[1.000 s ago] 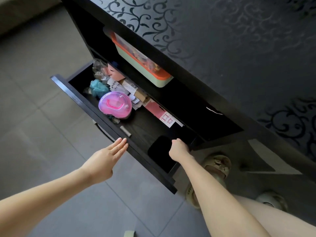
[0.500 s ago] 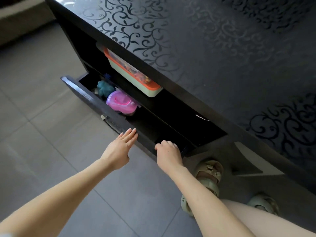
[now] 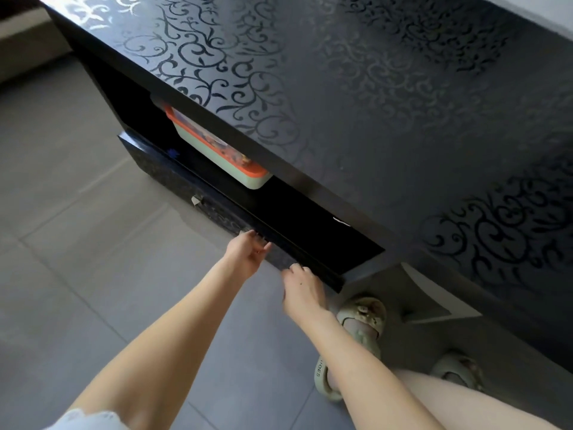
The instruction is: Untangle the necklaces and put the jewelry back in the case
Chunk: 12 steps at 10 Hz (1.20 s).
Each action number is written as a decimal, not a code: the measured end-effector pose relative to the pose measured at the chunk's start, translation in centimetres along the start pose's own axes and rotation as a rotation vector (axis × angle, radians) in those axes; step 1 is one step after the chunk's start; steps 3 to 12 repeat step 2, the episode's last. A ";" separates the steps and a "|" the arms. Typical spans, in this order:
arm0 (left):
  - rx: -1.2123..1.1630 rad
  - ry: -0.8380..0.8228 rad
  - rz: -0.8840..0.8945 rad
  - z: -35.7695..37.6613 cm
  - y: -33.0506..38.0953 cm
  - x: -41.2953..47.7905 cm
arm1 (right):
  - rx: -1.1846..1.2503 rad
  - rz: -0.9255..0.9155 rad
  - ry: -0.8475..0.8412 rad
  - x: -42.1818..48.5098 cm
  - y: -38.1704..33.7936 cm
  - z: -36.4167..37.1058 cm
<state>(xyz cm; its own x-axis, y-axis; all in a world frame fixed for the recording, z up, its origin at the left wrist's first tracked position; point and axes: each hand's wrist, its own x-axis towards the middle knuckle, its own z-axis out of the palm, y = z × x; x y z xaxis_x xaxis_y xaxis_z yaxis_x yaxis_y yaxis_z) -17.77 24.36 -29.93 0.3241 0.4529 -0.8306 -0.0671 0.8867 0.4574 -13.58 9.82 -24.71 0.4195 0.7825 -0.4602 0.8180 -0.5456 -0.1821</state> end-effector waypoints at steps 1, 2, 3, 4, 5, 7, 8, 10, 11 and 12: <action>0.037 -0.025 -0.015 0.2 0.4 -0.9 | 0.012 0.002 0.043 -0.1 0.1 -0.9; 0.270 0.059 0.024 0.7 0.4 -3.1 | 0.016 -0.004 0.086 -0.9 0.1 -2.2; 0.270 0.059 0.024 0.7 0.4 -3.1 | 0.016 -0.004 0.086 -0.9 0.1 -2.2; 0.270 0.059 0.024 0.7 0.4 -3.1 | 0.016 -0.004 0.086 -0.9 0.1 -2.2; 0.270 0.059 0.024 0.7 0.4 -3.1 | 0.016 -0.004 0.086 -0.9 0.1 -2.2; 0.270 0.059 0.024 0.7 0.4 -3.1 | 0.016 -0.004 0.086 -0.9 0.1 -2.2; 0.270 0.059 0.024 0.7 0.4 -3.1 | 0.016 -0.004 0.086 -0.9 0.1 -2.2; 0.270 0.059 0.024 0.7 0.4 -3.1 | 0.016 -0.004 0.086 -0.9 0.1 -2.2; 0.270 0.059 0.024 0.7 0.4 -3.1 | 0.016 -0.004 0.086 -0.9 0.1 -2.2; 0.270 0.059 0.024 0.7 0.4 -3.1 | 0.016 -0.004 0.086 -0.9 0.1 -2.2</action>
